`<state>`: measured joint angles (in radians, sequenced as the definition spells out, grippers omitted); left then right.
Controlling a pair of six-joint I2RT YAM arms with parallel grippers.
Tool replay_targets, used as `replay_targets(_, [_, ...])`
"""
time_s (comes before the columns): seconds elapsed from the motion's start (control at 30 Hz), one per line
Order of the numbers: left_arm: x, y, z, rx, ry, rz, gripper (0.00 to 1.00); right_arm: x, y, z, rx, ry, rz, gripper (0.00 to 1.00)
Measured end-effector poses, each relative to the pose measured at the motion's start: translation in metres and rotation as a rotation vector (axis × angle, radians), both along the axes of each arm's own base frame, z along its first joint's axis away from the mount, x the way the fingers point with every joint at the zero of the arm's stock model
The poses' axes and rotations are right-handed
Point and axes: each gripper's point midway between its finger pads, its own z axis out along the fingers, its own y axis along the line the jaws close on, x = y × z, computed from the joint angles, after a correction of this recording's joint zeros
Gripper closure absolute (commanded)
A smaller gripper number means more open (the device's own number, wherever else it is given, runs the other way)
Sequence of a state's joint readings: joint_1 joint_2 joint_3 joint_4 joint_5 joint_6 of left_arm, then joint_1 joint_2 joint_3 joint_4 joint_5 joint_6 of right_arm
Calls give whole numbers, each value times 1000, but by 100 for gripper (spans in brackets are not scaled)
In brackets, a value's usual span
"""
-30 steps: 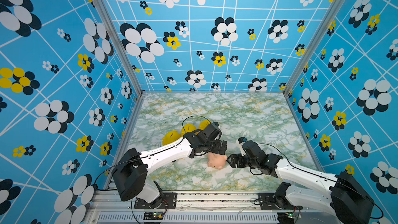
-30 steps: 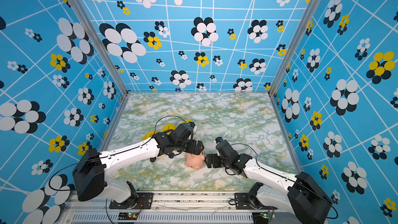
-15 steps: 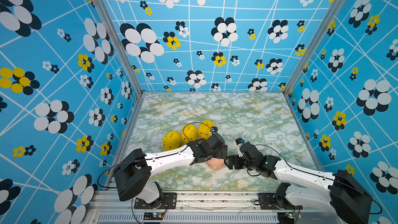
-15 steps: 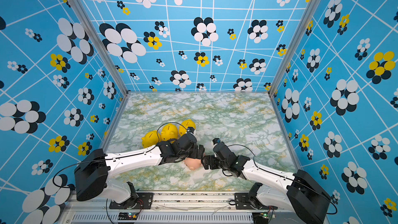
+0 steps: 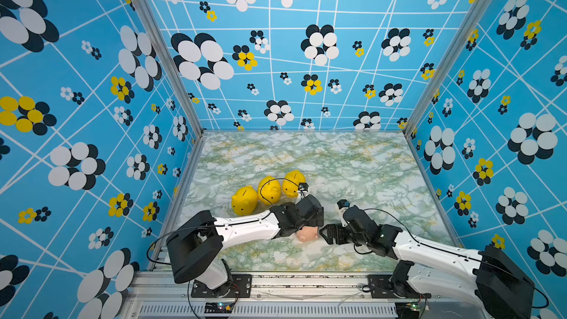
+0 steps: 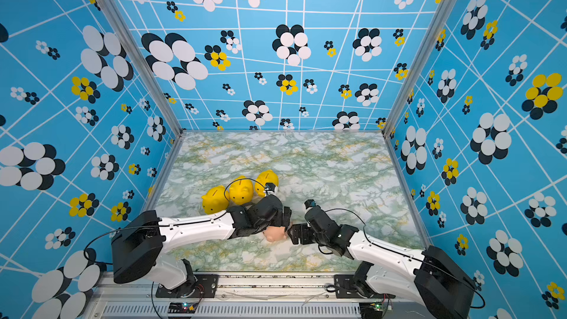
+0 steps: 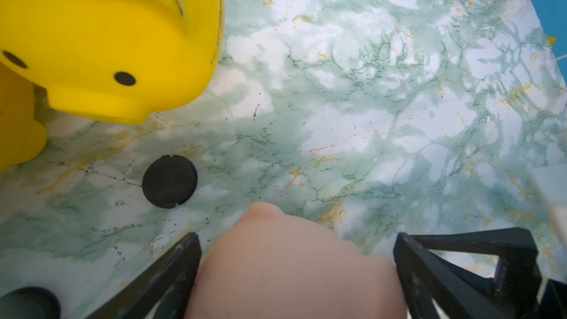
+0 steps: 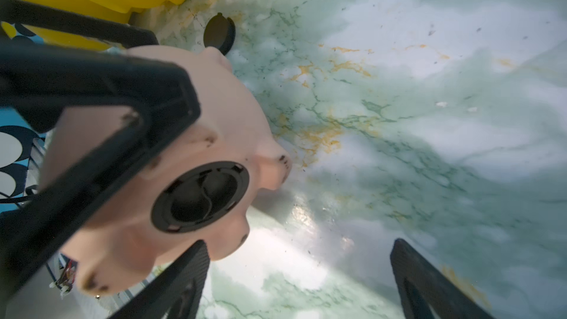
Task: Open piggy banks
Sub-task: Adjust the piggy bank at the center of the board.
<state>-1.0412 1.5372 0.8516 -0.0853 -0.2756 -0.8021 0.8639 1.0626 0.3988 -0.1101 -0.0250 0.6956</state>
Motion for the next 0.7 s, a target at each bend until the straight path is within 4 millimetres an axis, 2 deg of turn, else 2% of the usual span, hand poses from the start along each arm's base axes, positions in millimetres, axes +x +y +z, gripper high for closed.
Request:
replay_targets(0.13, [3, 0, -3, -28, -26, 8, 1, 1, -11, 2, -32, -20, -27, 5])
replay_targets(0.33, [3, 0, -4, -85, -62, 11, 1, 0, -18, 0, -38, -49, -32, 17])
replay_targets(0.53, [2, 4, -4, -144, -99, 13, 1, 0, -14, -3, 3, -82, -14, 28])
replay_targets(0.7, [1, -9, -3, -209, -101, -16, 1, 5, -1, 13, 94, -133, 3, 42])
